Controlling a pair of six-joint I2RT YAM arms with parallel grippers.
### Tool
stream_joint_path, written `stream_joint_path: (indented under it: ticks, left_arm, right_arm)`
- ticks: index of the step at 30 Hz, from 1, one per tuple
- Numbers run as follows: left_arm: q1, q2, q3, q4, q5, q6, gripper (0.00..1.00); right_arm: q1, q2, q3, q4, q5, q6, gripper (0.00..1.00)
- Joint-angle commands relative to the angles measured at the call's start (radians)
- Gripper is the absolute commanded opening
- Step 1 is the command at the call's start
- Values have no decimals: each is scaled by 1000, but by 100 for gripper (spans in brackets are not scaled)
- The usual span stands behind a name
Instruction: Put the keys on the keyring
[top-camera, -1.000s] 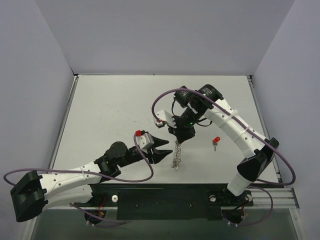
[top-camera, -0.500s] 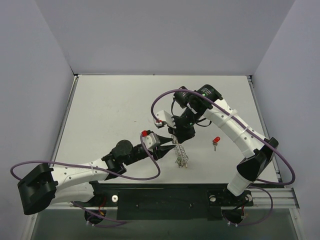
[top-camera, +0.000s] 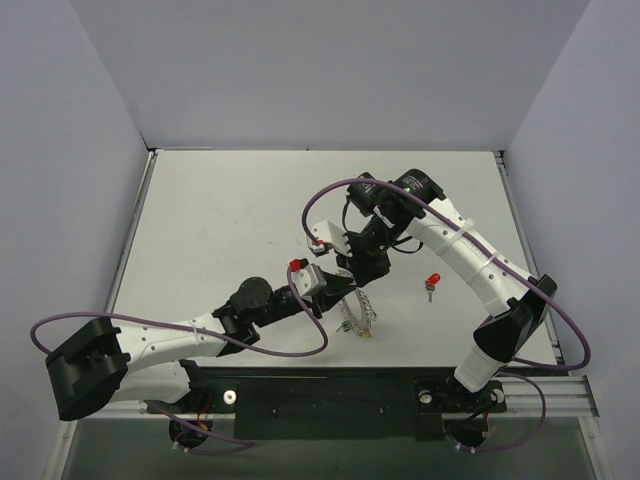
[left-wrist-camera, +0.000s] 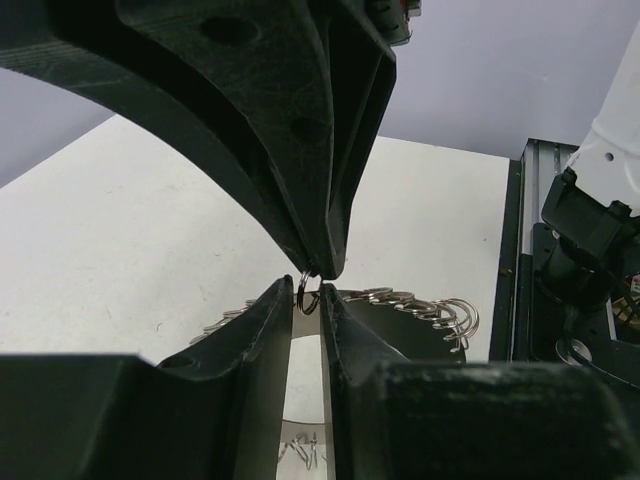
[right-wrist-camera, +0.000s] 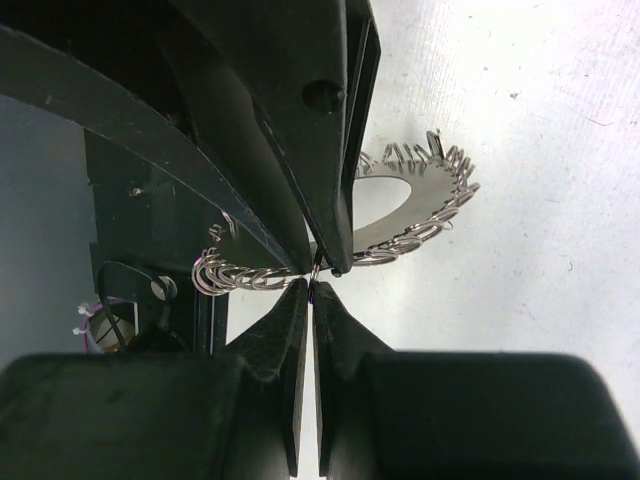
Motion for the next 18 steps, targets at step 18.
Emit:
stream_joint_path:
  ticks: [18]
  left_arm:
    - [-5, -21, -26, 193, -21, -121, 0]
  right_arm:
    - [-39, -24, 13, -197, -83, 31, 31]
